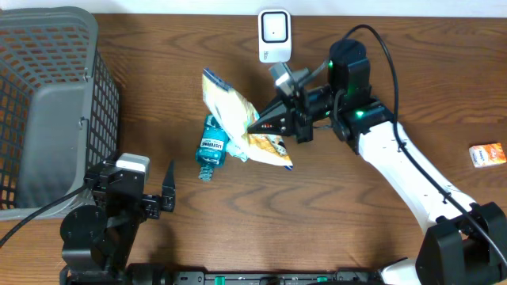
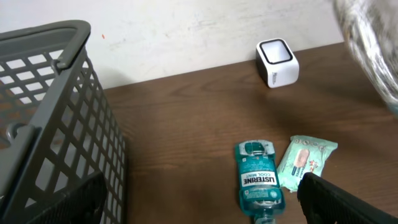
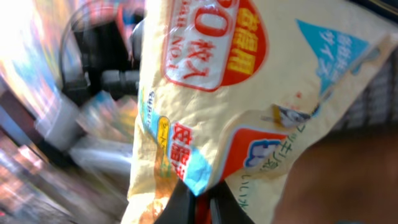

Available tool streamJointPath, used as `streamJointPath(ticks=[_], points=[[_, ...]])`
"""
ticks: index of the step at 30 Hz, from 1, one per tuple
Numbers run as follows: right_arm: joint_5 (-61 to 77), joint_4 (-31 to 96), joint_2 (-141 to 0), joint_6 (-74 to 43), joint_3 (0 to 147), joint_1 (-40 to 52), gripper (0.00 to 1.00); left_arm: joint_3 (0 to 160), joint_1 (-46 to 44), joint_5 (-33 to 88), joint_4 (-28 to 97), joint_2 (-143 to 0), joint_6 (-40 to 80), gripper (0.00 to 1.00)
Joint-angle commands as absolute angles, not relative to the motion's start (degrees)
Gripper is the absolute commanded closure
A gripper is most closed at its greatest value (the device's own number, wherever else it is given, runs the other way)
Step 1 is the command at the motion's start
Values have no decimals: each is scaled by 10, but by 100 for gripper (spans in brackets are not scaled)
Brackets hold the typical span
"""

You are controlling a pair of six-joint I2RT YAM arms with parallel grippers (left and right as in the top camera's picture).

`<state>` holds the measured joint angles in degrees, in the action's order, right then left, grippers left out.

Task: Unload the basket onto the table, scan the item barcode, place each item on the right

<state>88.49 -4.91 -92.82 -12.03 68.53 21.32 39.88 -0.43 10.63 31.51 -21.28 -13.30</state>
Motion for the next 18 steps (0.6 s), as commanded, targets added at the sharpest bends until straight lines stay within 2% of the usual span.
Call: streamJointPath(ticks=[1, 3, 7, 14, 18], points=[[895, -36, -914, -464, 688, 193, 99, 402, -4, 114, 313, -212, -128, 2], [895, -27, -914, -600, 688, 182, 99, 402, -4, 114, 313, -212, -128, 2], [895, -28, -914, -709, 688, 162, 99, 402, -4, 114, 313, -212, -128, 2], [895, -27, -914, -731, 688, 143, 99, 402, -4, 114, 313, -212, -128, 2], [895, 2, -900, -686, 688, 143, 99, 402, -4, 114, 313, -212, -128, 2]])
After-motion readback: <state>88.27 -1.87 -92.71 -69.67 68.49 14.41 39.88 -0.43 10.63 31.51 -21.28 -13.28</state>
